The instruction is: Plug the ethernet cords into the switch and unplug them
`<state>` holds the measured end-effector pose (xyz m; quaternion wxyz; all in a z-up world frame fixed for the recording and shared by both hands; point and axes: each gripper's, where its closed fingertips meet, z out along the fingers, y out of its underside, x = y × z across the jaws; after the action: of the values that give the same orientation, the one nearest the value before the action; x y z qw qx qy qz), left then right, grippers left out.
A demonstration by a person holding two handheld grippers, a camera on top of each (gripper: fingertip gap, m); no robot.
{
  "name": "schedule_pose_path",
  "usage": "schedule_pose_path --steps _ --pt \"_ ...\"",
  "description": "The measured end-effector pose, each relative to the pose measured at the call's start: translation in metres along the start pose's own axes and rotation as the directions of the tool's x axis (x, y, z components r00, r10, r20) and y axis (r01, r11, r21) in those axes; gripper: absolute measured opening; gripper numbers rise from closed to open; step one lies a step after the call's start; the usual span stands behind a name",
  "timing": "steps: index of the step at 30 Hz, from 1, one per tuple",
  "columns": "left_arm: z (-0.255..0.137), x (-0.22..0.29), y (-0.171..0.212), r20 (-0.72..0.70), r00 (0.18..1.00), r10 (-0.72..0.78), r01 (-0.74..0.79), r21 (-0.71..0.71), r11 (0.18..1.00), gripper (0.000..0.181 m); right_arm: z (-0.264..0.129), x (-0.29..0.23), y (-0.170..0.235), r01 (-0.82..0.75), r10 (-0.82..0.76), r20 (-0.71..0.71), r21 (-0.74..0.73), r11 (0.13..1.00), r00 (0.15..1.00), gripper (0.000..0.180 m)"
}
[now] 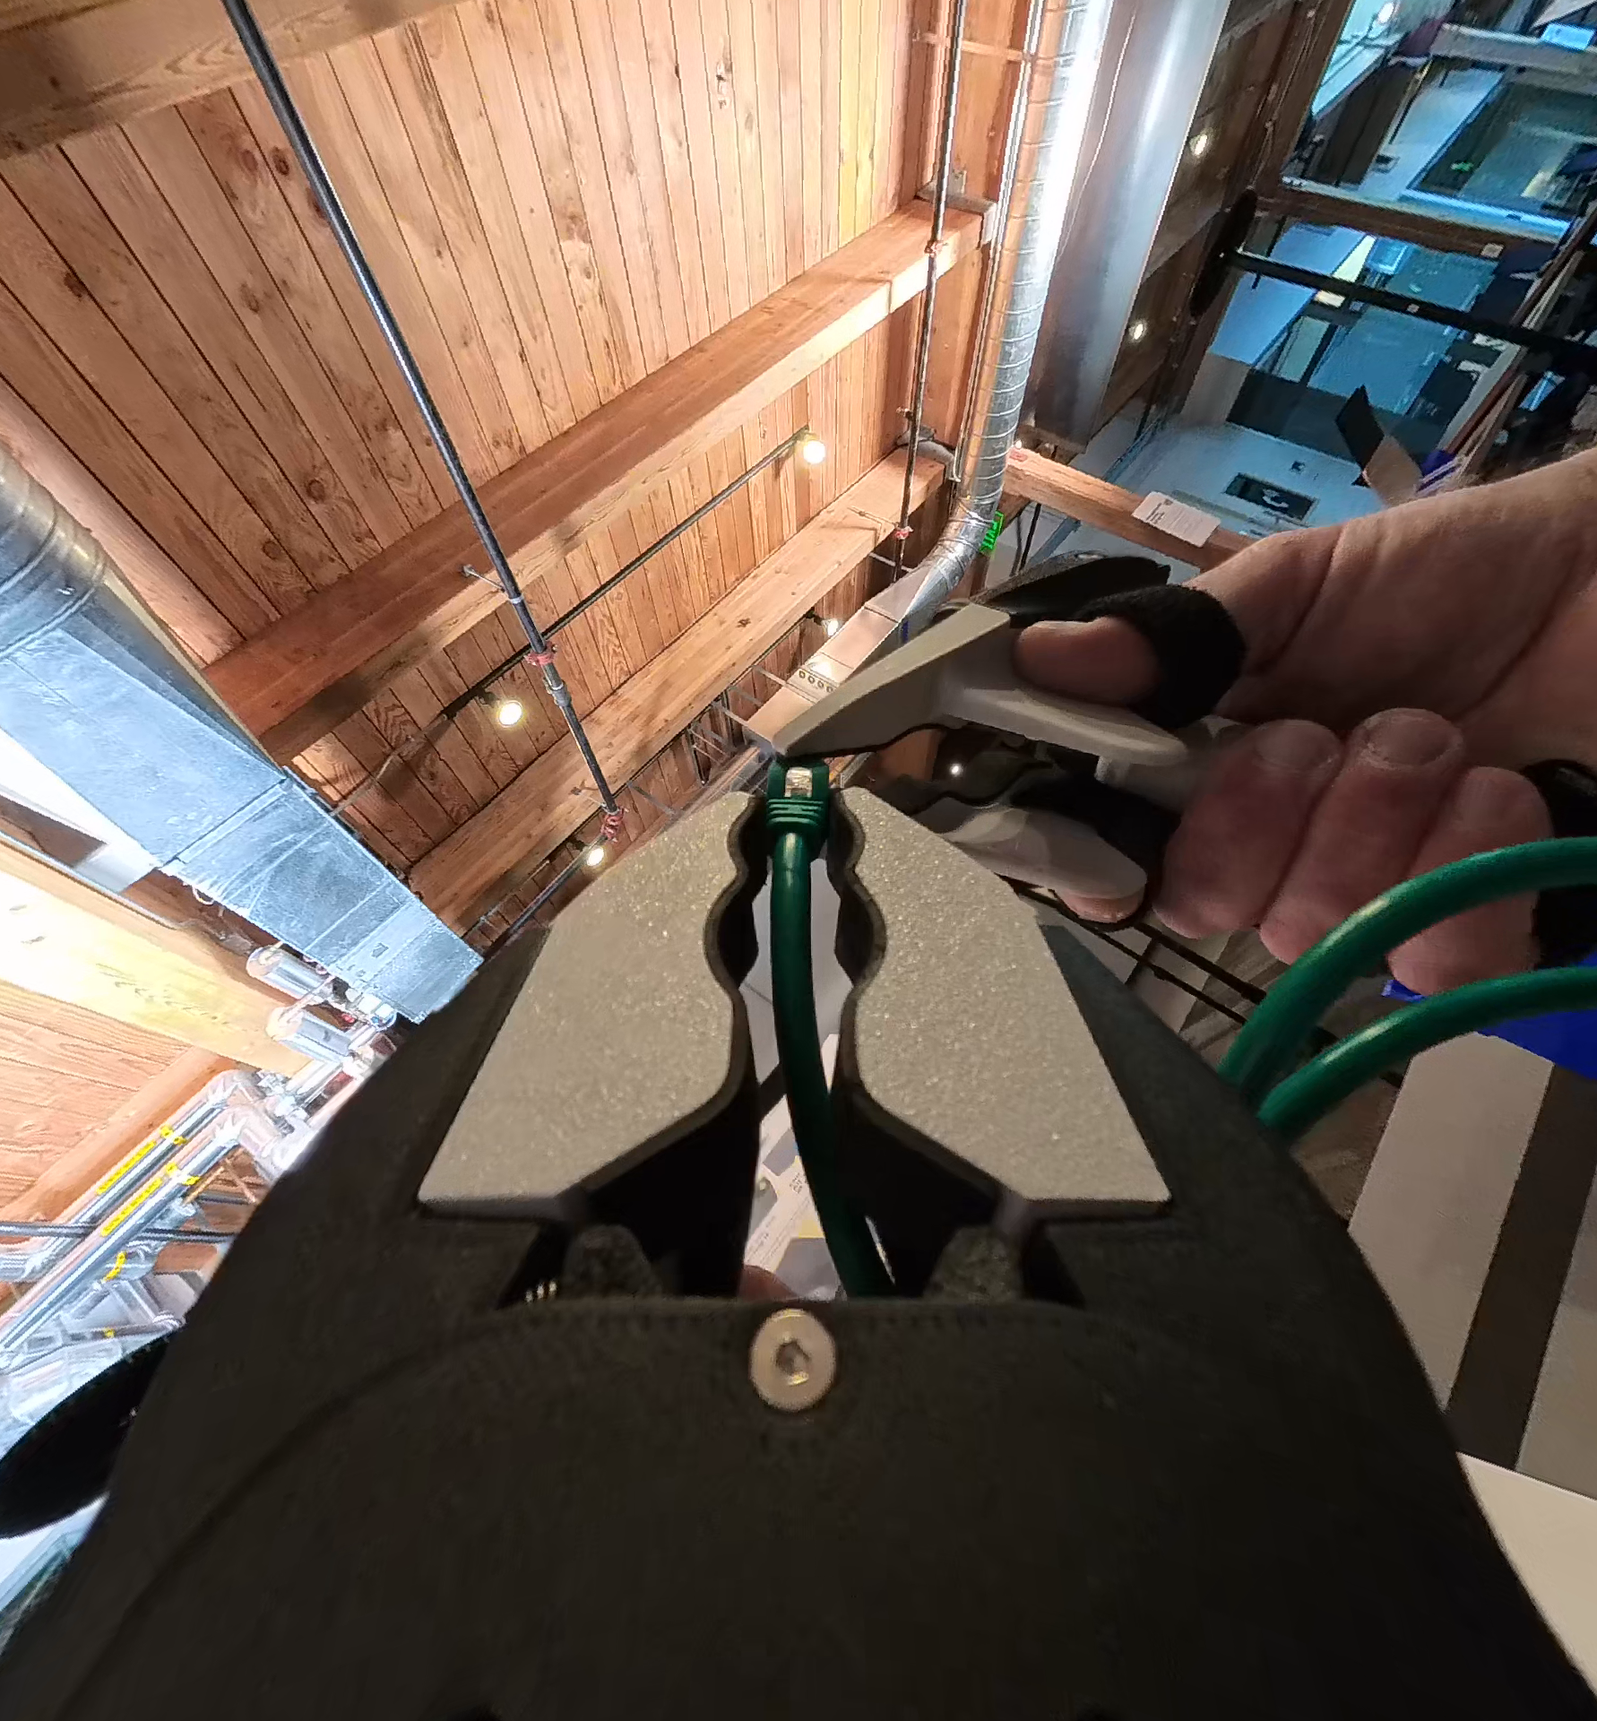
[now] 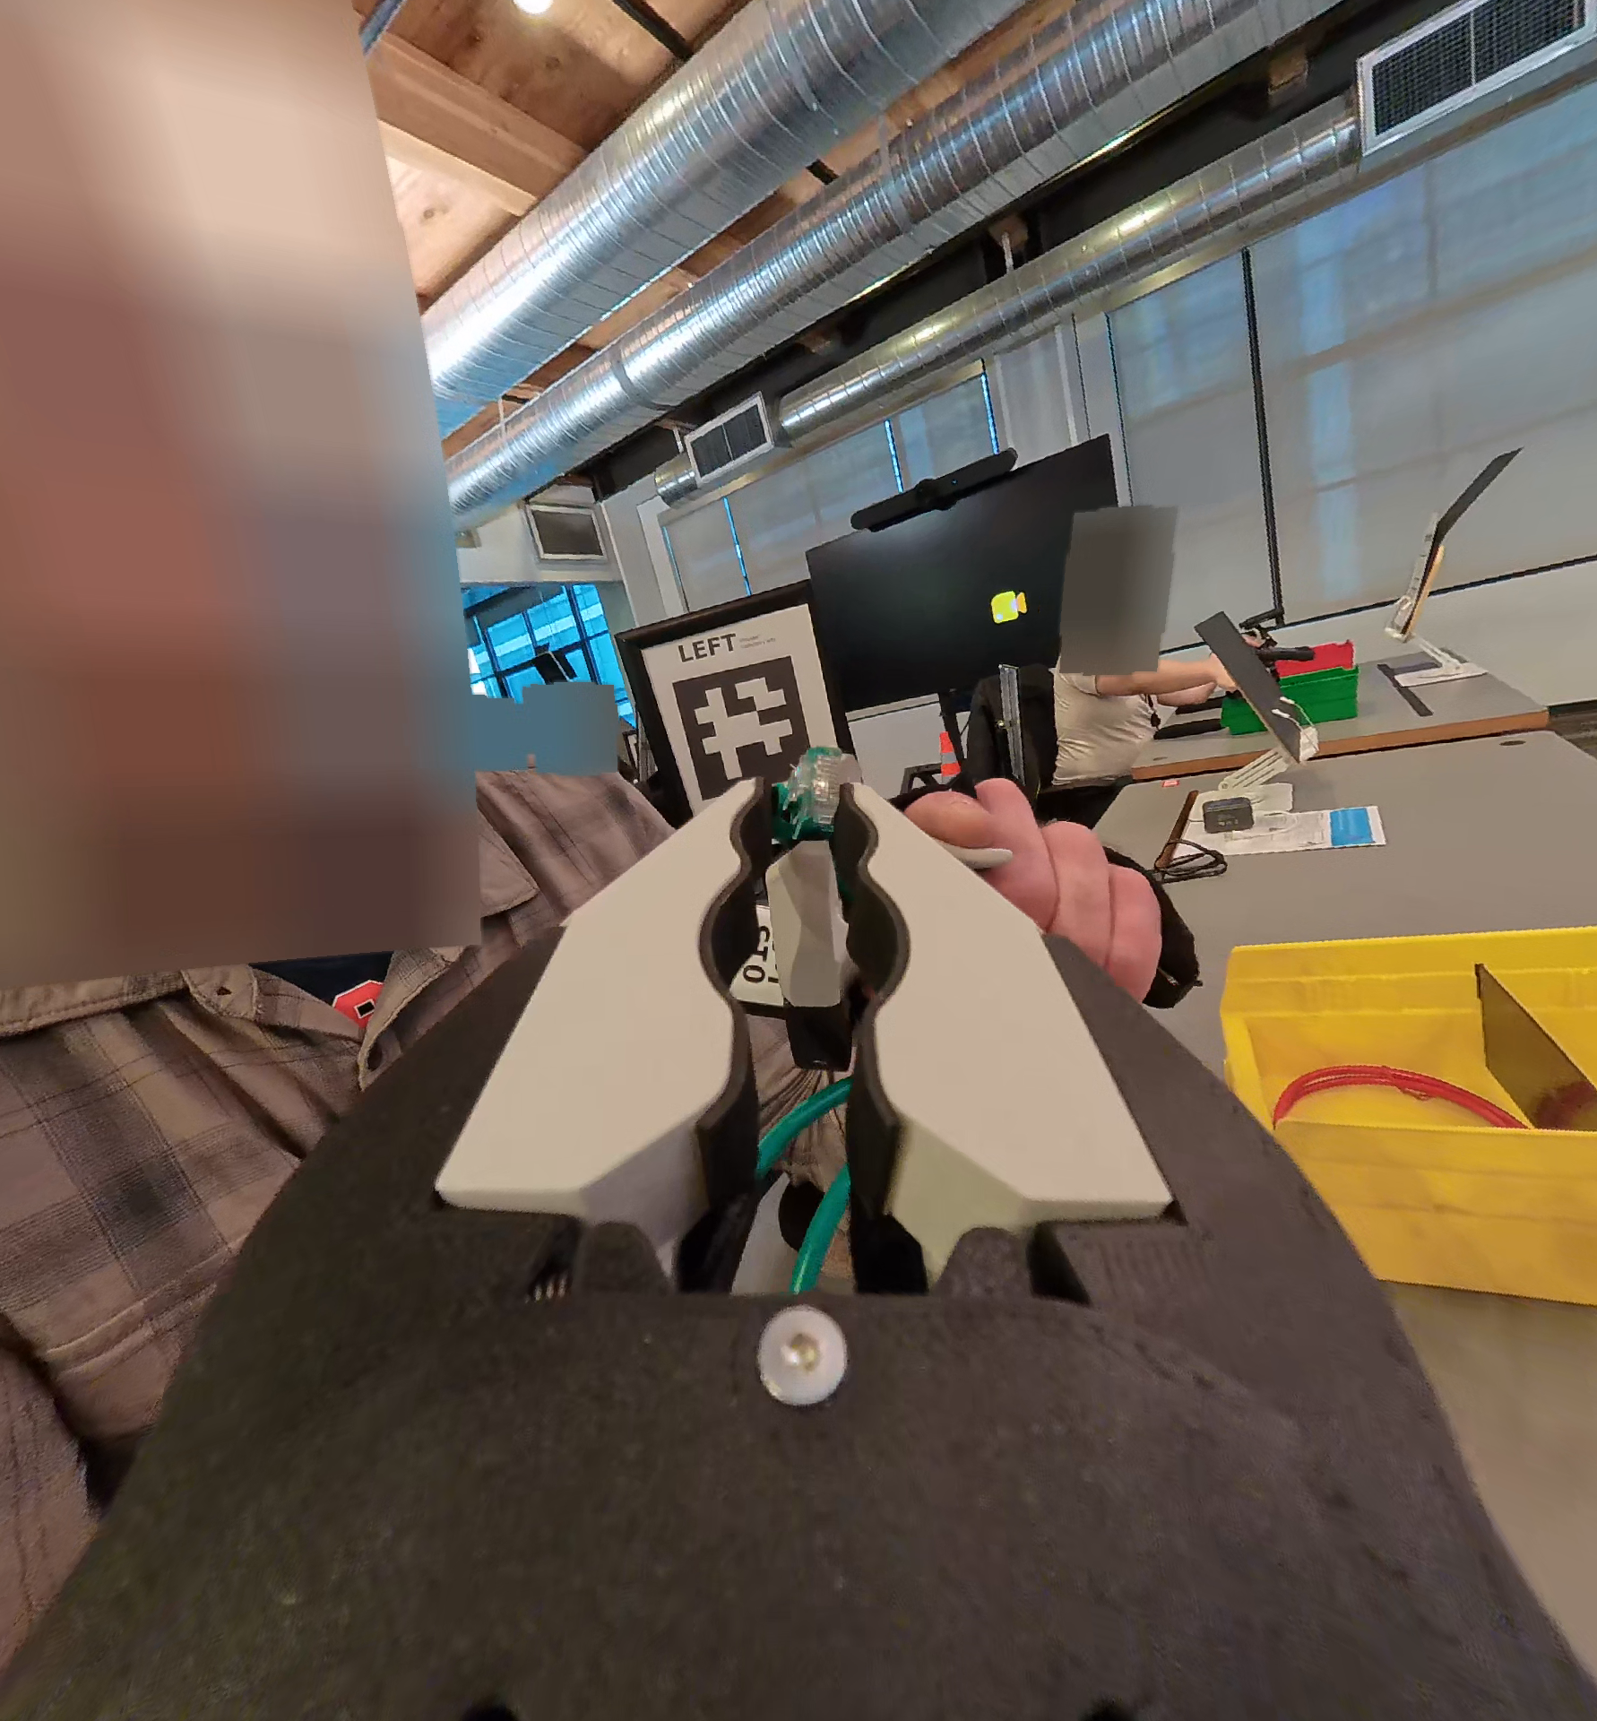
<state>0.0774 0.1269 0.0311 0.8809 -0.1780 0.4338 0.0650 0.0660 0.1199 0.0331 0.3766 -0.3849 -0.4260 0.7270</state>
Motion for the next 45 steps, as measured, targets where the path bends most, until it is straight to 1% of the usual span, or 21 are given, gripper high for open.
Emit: schedule_pose_path --steps 4,6,8,11,12,13,14,15,17,18,19,20,22,25,29,32,34,35,40,43,45 --pt "0.005 0.003 0.015 -0.035 0.995 -0.096 0.092 -0.101 0.991 0.012 -0.007 0.014 -0.004 -0.015 0.017 -0.046 0.045 0.999 0.999 0.013" --pt "0.007 0.004 0.025 -0.052 0.986 -0.157 0.148 -0.15 0.978 0.013 -0.014 0.032 -0.003 -0.007 0.012 -0.141 0.04 0.999 0.99 0.033" --pt "0.008 -0.002 0.035 -0.045 0.951 -0.306 0.293 -0.18 0.939 0.012 -0.027 0.045 -0.011 0.034 -0.015 -0.242 0.072 0.997 0.97 0.045" --pt "0.008 -0.015 0.056 -0.025 0.856 -0.517 0.497 -0.238 0.834 0.012 -0.046 0.058 -0.021 0.186 -0.166 -0.438 0.004 0.983 0.884 0.043" --pt "0.008 -0.016 0.063 -0.027 0.815 -0.578 0.552 -0.265 0.791 0.012 -0.052 0.065 -0.021 0.244 -0.249 -0.522 -0.079 0.966 0.816 0.041" --pt "0.008 -0.014 0.069 -0.044 0.765 -0.642 0.603 -0.302 0.739 0.012 -0.057 0.073 -0.019 0.301 -0.36 -0.597 -0.202 0.932 0.717 0.041" --pt "0.008 -0.016 0.073 -0.04 0.712 -0.701 0.657 -0.314 0.685 0.012 -0.062 0.079 -0.019 0.349 -0.488 -0.645 -0.341 0.873 0.588 0.039" --pt "0.008 -0.014 0.077 -0.045 0.648 -0.761 0.706 -0.339 0.622 0.012 -0.067 0.084 -0.018 0.379 -0.631 -0.645 -0.505 0.775 0.431 0.035" --pt "0.007 -0.007 0.082 -0.071 0.508 -0.858 0.78 -0.386 0.493 0.013 -0.069 0.086 -0.023 0.377 -0.853 -0.511 -0.773 0.51 0.108 0.033" --pt "0.006 -0.006 0.084 -0.07 0.447 -0.892 0.807 -0.399 0.436 0.012 -0.064 0.083 -0.024 0.361 -0.906 -0.422 -0.846 0.393 -0.002 0.03" --pt "0.006 0.001 0.083 -0.098 0.377 -0.921 0.815 -0.438 0.38 0.012 -0.06 0.082 -0.025 0.322 -0.937 -0.338 -0.9 0.294 -0.089 0.028" --pt "0.005 0.003 0.083 -0.101 0.325 -0.94 0.827 -0.452 0.334 0.012 -0.056 0.083 -0.022 0.274 -0.958 -0.246 -0.941 0.2 -0.146 0.026" --pt "0.004 0.007 0.08 -0.111 0.253 -0.961 0.831 -0.484 0.275 0.012 -0.048 0.086 -0.015 0.206 -0.971 -0.096 -0.977 0.05 -0.22 0.023" --pt "0.003 0.015 0.08 -0.112 0.215 -0.97 0.816 -0.526 0.242 0.012 -0.043 0.092 -0.011 0.146 -0.961 0.004 -0.988 -0.046 -0.278 0.02" --pt "0.003 0.018 0.078 -0.113 0.165 -0.98 0.821 -0.535 0.2 0.012 -0.045 0.097 -0.008 0.108 -0.956 0.036 -0.992 -0.071 -0.291 0.007" --pt "0.004 0.017 0.077 -0.104 0.14 -0.985 0.832 -0.527 0.174 0.012 -0.045 0.096 -0.008 0.134 -0.96 -0.011 -0.991 -0.028 -0.278 0.007" --pt "0.005 0.014 0.077 -0.102 0.132 -0.986 0.848 -0.503 0.166 0.012 -0.044 0.097 -0.008 0.181 -0.962 -0.1 -0.982 0.055 -0.252 0.007" --pt "0.006 0.012 0.077 -0.097 0.106 -0.99 0.863 -0.485 0.14 0.012 -0.043 0.097 -0.009 0.198 -0.959 -0.137 -0.976 0.088 -0.247 0.007" --pt "0.009 0.01 0.078 -0.085 0.07 -0.994 0.891 -0.442 0.101 0.015 -0.044 0.101 -0.009 0.2 -0.951 -0.197 -0.968 0.15 -0.24 0.007" --pt "0.009 0.009 0.08 -0.073 0.098 -0.993 0.89 -0.44 0.12 0.013 -0.043 0.101 -0.008 0.194 -0.952 -0.197 -0.969 0.153 -0.234 0.006" --pt "0.008 0.009 0.081 -0.065 0.149 -0.987 0.882 -0.443 0.162 0.012 -0.044 0.102 -0.008 0.181 -0.952 -0.191 -0.972 0.15 -0.238 0.007"
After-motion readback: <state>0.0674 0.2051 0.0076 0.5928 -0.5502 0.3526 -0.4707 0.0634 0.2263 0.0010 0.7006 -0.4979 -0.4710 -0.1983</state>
